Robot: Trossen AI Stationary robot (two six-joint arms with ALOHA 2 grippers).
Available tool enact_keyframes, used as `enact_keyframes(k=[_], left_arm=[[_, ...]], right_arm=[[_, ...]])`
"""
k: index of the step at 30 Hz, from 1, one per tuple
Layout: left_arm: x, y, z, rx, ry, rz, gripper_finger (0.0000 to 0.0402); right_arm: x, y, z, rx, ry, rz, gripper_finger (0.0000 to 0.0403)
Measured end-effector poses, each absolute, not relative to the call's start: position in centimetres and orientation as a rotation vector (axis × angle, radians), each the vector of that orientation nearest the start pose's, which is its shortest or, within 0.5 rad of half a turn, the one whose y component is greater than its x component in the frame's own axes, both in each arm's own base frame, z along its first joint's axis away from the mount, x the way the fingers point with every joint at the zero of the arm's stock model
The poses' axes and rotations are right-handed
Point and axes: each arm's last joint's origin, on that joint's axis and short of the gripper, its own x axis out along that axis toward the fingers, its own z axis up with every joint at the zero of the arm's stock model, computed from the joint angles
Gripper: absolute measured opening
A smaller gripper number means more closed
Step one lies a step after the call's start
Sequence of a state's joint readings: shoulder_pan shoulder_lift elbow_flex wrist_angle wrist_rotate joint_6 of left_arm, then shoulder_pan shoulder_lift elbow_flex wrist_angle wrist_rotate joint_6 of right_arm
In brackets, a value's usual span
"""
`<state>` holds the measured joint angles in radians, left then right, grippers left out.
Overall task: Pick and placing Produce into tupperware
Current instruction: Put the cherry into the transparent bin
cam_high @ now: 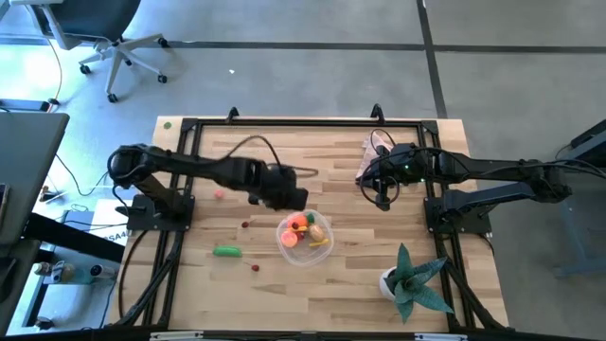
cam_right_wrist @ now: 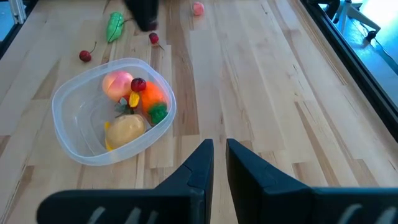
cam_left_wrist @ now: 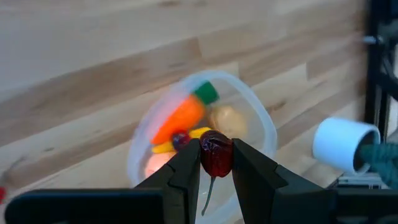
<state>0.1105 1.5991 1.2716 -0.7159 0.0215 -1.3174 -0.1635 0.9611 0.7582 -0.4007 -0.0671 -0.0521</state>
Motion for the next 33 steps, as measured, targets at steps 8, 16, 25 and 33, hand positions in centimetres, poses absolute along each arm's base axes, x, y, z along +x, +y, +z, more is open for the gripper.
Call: enact_keyframes(k=[8,16,25,33], left_arm=[[35.0,0.4,22.8,-1.136,0.868,0.773,0.0076],[35.5,-1.1,20.8,-1.115,0.950,0.781,0.0076],[35.2,-2.5,19.4,-1.100,1.032,0.834,0.0076],[35.3,-2.3,19.6,-1.093,1.020,0.837,0.0076]], right_arm=[[19.8,-3.1,27.5,0.019,0.601,-0.078,0.0032],[19.8,-3.1,27.4,0.019,0.603,-0.078,0.0032],[19.8,-3.1,27.5,0.019,0.602,-0.077,0.0032],[19.8,-3.1,27.5,0.019,0.601,-0.077,0.0032]])
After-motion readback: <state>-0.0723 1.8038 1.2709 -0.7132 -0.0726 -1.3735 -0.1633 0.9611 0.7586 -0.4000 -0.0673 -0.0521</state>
